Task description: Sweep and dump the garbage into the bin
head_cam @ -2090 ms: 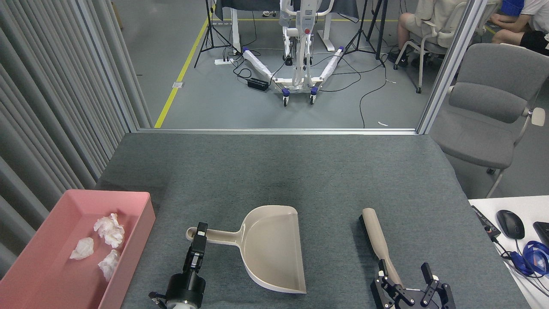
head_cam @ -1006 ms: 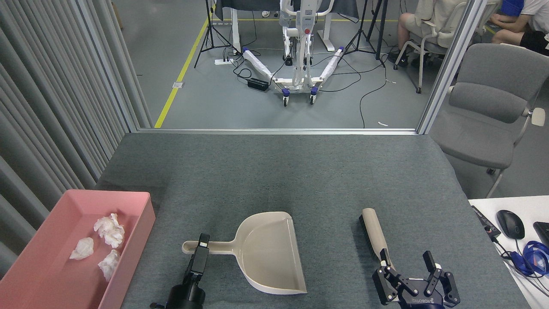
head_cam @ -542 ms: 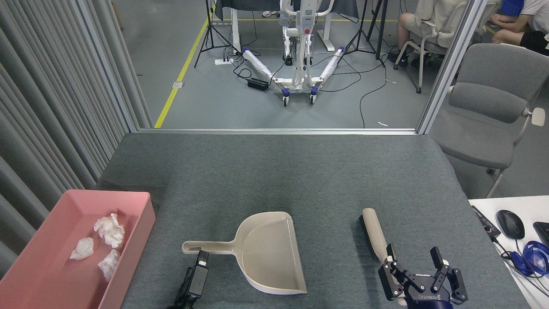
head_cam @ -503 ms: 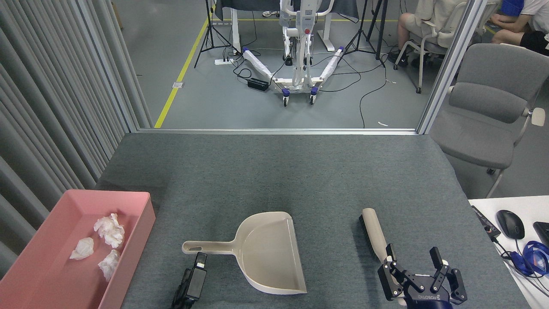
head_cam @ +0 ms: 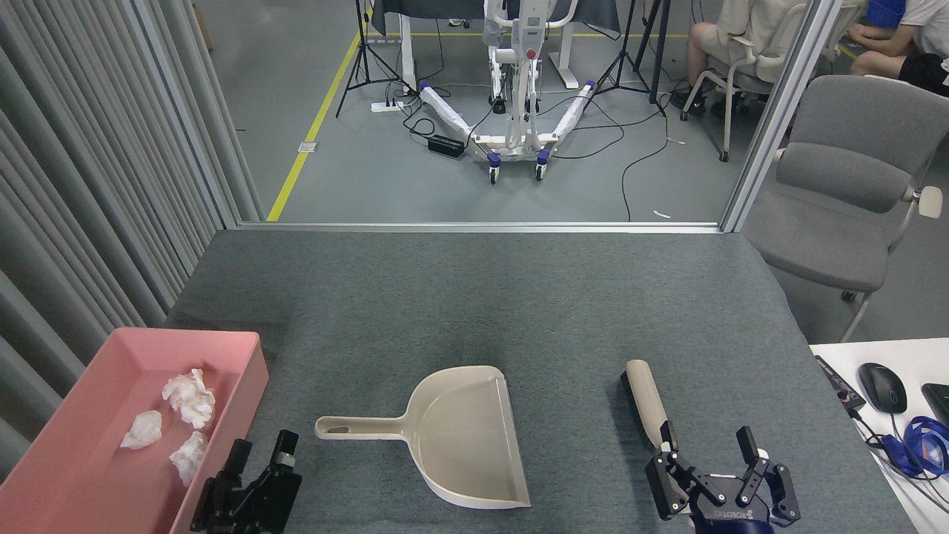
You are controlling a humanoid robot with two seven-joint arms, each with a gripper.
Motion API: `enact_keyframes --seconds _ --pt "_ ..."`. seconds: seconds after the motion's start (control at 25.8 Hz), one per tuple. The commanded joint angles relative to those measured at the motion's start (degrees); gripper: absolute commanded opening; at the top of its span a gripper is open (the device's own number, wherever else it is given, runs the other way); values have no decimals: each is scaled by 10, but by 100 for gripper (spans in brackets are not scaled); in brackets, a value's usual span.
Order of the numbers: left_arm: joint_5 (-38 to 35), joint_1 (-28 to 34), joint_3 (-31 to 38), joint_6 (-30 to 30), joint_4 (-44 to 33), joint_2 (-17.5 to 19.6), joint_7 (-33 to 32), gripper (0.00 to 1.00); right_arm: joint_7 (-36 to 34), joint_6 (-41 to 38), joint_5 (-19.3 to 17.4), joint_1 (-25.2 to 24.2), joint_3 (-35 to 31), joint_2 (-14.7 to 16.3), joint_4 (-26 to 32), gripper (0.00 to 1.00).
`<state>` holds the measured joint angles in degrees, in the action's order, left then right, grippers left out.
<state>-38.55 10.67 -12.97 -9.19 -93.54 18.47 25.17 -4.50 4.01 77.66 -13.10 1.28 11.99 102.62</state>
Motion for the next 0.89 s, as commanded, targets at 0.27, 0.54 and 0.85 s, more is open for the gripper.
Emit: enact_keyframes --seconds 0.27,0.54,0.85 --pt "-113 -11 63 -27 -45 50 -76 99 -5 -2 -4 13 -22 9 -16 98" --pt "-147 -23 102 -57 -44 50 -128 99 -5 -8 -5 60 -15 9 -52 98" --pt "-178 -28 121 -61 -43 63 -138 99 -3 -10 -4 56 -12 6 -52 98"
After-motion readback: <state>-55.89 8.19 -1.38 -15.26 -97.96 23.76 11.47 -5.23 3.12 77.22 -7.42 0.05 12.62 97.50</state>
